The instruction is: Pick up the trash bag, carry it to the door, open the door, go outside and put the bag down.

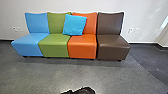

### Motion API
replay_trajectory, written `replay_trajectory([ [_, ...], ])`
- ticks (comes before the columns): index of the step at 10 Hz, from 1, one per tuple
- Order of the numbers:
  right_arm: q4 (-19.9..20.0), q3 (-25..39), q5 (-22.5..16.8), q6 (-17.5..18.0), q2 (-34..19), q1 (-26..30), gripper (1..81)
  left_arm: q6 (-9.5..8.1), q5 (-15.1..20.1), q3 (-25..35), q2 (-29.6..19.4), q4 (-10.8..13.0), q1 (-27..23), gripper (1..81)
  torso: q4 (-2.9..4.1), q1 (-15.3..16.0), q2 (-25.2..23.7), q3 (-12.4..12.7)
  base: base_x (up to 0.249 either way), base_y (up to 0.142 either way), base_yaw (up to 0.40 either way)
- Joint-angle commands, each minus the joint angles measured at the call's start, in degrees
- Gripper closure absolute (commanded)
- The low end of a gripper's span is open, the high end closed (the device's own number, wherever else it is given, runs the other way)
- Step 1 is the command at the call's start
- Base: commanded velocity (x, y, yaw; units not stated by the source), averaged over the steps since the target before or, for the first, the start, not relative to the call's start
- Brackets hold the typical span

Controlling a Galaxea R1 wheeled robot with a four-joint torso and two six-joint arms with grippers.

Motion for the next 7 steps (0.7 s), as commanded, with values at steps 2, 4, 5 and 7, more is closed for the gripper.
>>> replay_trajectory([
  [2,2.5,1.5,-2.4,0.1,-3.0,6.0,1.0,0.05,4.0,0.0,0.4,-0.8,-5.9,1.0,0.00,4.8,-7.5,-1.7,0.000,0.000,0.000],
  [4,3.1,1.9,-4.1,0.1,-3.3,7.1,1.0,0.05,3.6,0.0,0.6,-0.9,-4.6,1.0,0.00,6.7,-10.5,-3.2,0.000,0.000,0.000],
  [5,3.1,1.9,-4.5,0.1,-3.3,7.3,1.0,0.05,3.4,0.0,0.6,-0.9,-4.1,1.0,0.00,7.7,-12.2,-3.7,0.000,0.000,0.000],
  [7,3.1,2.3,-5.1,0.1,-3.6,7.7,1.0,0.13,0.6,0.0,0.6,-0.8,-3.3,1.0,0.00,10.0,-15.8,-3.8,0.000,0.000,0.000],
])
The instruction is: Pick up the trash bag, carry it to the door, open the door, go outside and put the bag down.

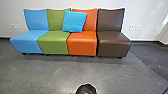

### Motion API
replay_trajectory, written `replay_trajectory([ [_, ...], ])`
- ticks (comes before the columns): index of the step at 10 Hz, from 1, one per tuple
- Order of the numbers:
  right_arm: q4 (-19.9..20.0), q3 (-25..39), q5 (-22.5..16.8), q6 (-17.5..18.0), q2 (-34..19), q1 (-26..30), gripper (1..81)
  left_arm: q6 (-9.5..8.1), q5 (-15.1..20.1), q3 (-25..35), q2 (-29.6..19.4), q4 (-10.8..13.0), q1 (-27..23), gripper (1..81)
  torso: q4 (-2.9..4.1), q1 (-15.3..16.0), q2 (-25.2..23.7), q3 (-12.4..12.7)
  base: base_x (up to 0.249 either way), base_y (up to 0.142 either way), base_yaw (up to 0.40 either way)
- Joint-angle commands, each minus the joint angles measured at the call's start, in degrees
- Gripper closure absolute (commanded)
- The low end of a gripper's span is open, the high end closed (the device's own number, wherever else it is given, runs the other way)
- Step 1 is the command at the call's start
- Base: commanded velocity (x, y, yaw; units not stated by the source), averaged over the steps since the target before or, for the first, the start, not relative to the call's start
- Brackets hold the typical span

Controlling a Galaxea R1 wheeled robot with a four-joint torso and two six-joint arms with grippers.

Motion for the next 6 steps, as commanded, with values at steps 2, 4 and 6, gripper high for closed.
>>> replay_trajectory([
  [2,1.6,2.1,-3.5,0.1,-4.0,4.8,1.0,0.13,1.1,0.3,0.3,-1.0,-5.7,1.0,0.00,1.4,-1.4,-5.3,0.000,0.000,0.000],
  [4,1.6,2.2,-3.5,0.1,-3.8,4.8,1.0,0.40,1.0,0.3,-0.2,-1.0,-5.3,1.0,0.00,3.4,-1.9,-6.3,0.000,0.000,0.000],
  [6,1.7,2.1,-3.5,0.1,-3.6,5.0,1.0,0.57,0.8,0.3,-0.6,-0.9,-5.0,1.0,0.00,4.1,-2.3,-3.9,0.000,0.000,0.000],
])
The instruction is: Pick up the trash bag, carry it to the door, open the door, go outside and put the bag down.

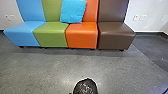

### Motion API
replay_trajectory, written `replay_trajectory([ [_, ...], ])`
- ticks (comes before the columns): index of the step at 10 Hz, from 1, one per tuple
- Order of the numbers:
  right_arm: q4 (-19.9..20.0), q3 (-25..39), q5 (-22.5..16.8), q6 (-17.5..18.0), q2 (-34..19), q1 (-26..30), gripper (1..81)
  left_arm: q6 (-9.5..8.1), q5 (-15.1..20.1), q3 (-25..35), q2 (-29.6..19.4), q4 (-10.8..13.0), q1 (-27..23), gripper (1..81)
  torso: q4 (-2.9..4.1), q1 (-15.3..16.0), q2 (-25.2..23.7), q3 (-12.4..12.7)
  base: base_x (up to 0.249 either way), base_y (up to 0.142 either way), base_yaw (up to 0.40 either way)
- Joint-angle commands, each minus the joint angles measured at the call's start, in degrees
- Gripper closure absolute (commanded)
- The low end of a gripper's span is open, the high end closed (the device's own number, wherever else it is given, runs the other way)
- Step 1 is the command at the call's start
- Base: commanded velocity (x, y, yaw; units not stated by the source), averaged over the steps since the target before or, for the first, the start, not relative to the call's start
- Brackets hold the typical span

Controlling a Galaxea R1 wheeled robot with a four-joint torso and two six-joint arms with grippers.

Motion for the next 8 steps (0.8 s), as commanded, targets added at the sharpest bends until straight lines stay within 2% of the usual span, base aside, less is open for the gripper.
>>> replay_trajectory([
  [1,1.5,1.5,-2.7,0.1,-3.4,4.4,1.0,-0.08,3.3,0.0,-0.6,-0.2,-4.6,1.0,0.00,0.0,0.0,0.0,0.000,0.000,0.000],
  [6,1.3,1.3,-2.6,0.0,-3.4,3.4,1.0,0.00,3.1,-0.1,-1.6,-0.1,-4.0,1.0,0.00,0.1,0.0,-0.7,0.000,0.000,0.000],
  [7,1.4,1.6,-2.6,0.0,-3.4,3.3,1.0,-0.08,3.1,-0.1,-1.7,-0.1,-4.0,81.1,0.00,0.1,0.0,-0.7,0.000,0.000,0.000],
  [8,1.3,1.7,-2.6,0.0,-3.3,3.3,1.0,-0.09,3.1,-0.1,-1.7,-0.1,-3.9,81.1,0.00,0.1,0.0,-0.7,0.000,0.000,0.000],
])
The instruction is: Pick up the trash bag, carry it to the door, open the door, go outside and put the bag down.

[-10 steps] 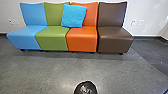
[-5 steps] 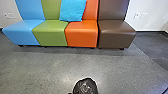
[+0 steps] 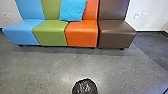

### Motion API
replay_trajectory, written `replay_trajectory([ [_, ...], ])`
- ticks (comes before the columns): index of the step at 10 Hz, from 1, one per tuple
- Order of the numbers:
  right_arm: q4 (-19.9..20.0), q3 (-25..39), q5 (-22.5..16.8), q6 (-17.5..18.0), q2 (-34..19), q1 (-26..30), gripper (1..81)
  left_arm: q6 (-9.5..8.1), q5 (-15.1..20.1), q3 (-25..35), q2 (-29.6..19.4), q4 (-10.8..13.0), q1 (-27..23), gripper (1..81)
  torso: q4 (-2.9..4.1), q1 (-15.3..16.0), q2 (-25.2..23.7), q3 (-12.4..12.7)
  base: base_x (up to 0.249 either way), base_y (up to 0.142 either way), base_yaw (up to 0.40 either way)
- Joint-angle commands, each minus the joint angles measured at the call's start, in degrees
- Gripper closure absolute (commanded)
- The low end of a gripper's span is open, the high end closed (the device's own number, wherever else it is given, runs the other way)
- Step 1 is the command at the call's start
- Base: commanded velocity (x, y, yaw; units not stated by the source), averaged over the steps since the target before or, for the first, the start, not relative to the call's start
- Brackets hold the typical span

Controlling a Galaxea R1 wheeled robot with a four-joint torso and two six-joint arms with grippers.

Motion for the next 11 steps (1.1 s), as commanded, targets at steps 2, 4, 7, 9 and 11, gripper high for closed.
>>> replay_trajectory([
  [2,1.3,1.4,-2.7,0.0,-3.0,3.4,1.0,-0.05,3.5,-0.4,-0.1,0.6,-3.7,81.1,0.00,0.0,0.0,0.0,0.000,0.000,0.000],
  [4,1.3,0.8,-2.7,-0.2,-2.5,2.9,1.0,0.39,3.5,-0.2,-0.6,0.7,-3.2,81.1,0.00,-3.7,5.7,0.0,0.000,0.000,0.000],
  [7,0.9,-0.7,-1.8,-0.5,-0.4,0.2,1.0,0.39,3.7,-0.1,-1.2,2.7,-2.9,81.1,0.00,-5.3,8.3,0.0,0.000,0.000,0.000],
  [9,0.9,-1.2,-1.6,-0.5,1.0,-1.2,1.0,0.39,3.9,0.9,-2.0,2.7,-2.5,81.1,0.00,-7.3,12.1,5.9,0.000,0.000,0.000],
  [11,0.8,-3.3,-1.5,-0.5,3.8,-3.4,1.0,0.39,3.9,3.6,-3.5,2.7,-2.4,81.1,0.00,-9.4,15.1,8.6,0.000,0.000,0.000],
])
